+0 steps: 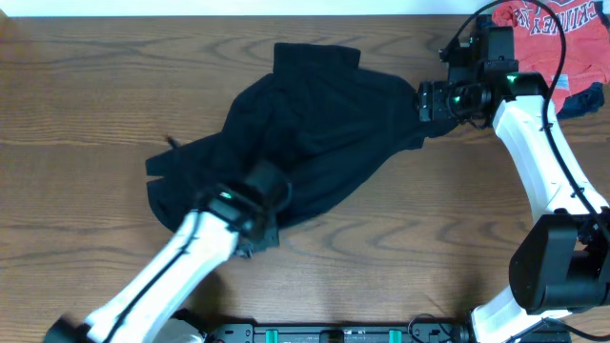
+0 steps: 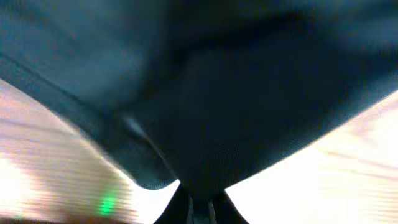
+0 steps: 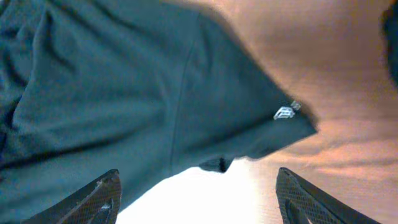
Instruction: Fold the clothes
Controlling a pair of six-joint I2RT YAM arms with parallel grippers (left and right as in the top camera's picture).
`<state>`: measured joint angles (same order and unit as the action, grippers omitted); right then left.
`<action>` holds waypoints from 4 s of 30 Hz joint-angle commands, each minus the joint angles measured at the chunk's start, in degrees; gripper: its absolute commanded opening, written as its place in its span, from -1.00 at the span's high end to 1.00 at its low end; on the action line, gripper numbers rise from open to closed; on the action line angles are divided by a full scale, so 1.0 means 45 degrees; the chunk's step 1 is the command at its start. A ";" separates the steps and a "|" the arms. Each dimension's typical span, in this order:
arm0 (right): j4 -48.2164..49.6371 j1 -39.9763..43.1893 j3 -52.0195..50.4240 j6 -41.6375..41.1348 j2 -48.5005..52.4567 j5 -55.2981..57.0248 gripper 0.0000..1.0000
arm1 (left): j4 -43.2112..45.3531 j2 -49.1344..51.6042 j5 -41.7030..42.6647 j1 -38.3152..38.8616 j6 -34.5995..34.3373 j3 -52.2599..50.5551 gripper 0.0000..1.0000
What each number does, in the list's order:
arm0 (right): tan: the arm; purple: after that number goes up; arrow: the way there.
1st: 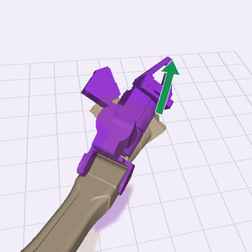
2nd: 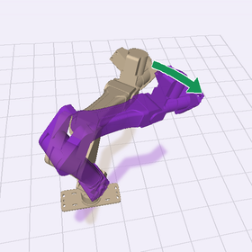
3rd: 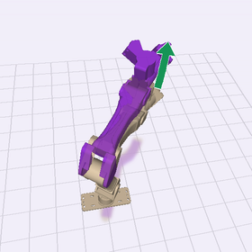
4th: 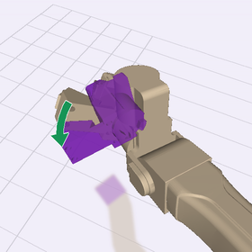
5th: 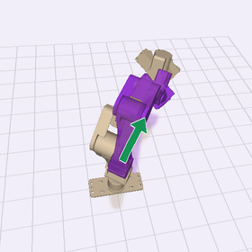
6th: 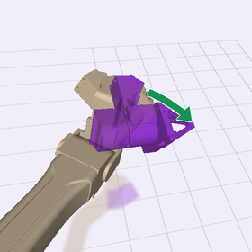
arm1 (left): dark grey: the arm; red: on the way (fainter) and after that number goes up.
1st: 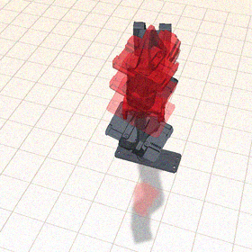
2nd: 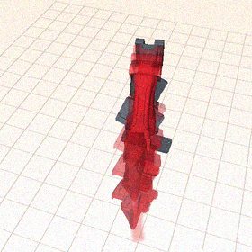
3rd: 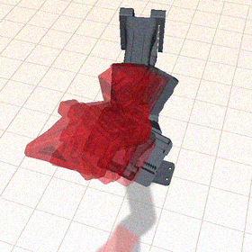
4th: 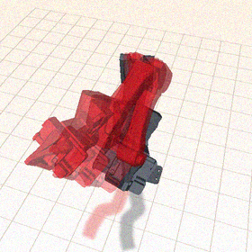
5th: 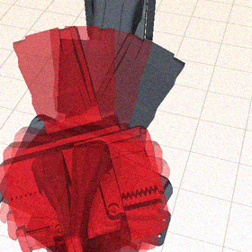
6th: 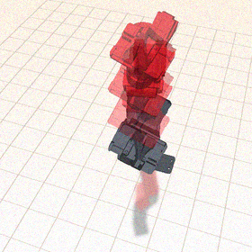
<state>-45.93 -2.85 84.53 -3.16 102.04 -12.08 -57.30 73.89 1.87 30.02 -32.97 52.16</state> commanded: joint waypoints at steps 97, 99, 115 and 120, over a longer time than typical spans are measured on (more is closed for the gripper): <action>-0.5246 0.1506 0.8709 0.0466 -0.3521 0.0539 0.98 | 0.1885 -0.4216 -0.5289 -0.4609 0.4231 0.8665 0.88; -0.5814 0.1700 0.9510 0.0695 -0.3900 0.0539 0.98 | 0.1855 -0.4750 -0.5289 -0.4609 0.4231 0.8888 0.88; -0.5416 0.1904 1.0987 0.0767 -0.4988 0.0879 0.98 | 0.2283 -0.6037 -0.5673 -0.4609 0.5032 0.9627 0.88; -0.4974 0.1904 1.0987 0.0777 -0.3633 0.0874 0.98 | 0.3075 -0.4376 -0.5673 -0.4609 0.5775 0.9627 0.88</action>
<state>-69.17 4.64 133.71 -0.56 81.30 -10.46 -45.06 49.54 -21.37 9.63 -10.39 95.39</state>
